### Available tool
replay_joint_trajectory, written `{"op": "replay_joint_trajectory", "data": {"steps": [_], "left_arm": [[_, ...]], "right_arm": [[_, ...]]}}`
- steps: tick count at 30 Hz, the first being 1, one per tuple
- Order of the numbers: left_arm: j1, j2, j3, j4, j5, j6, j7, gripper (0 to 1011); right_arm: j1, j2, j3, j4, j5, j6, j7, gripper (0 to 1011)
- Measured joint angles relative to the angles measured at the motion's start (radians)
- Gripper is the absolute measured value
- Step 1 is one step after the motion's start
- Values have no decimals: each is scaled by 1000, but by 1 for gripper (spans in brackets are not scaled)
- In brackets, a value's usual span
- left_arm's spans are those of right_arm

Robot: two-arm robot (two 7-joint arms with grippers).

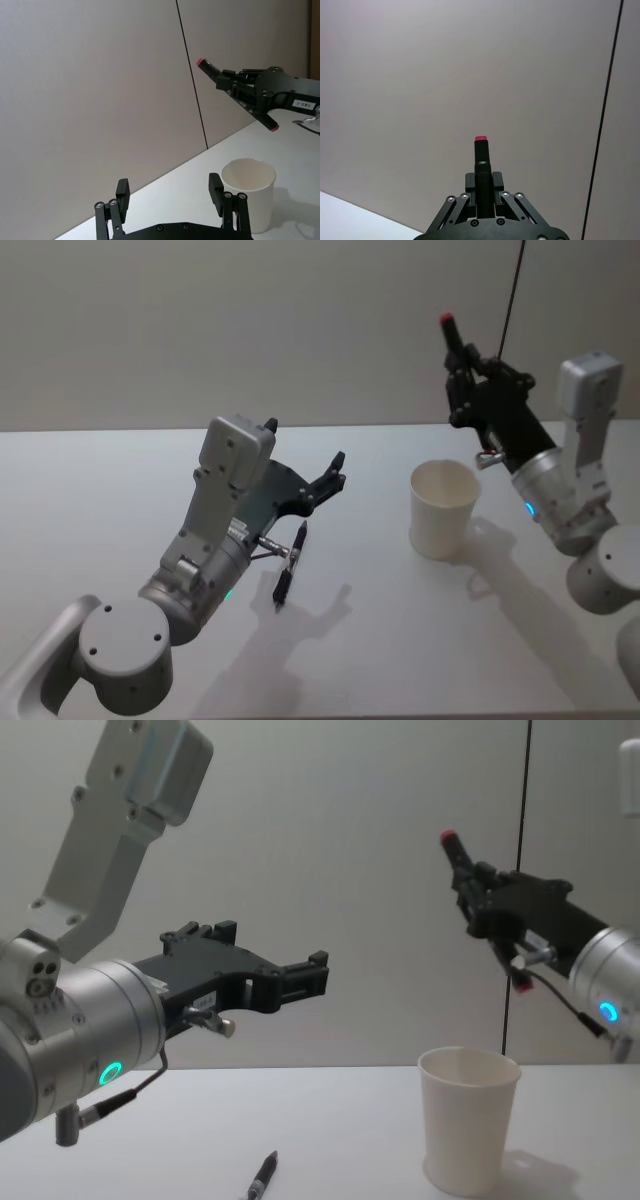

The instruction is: Place the pen into the pen holder.

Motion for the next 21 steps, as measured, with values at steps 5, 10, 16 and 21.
{"op": "replay_joint_trajectory", "data": {"steps": [5,10,16,21], "left_arm": [[0,0,0,0,0,0,0,1004],[0,0,0,0,0,0,0,1004],[0,0,0,0,0,0,0,1004],[0,0,0,0,0,0,0,1004]], "right_arm": [[42,-14,-6,90,-25,-47,8,184],[75,-26,-11,165,-42,-83,14,184],[118,-41,-16,265,-52,-123,24,184],[153,-53,-19,345,-52,-151,35,184]]}}
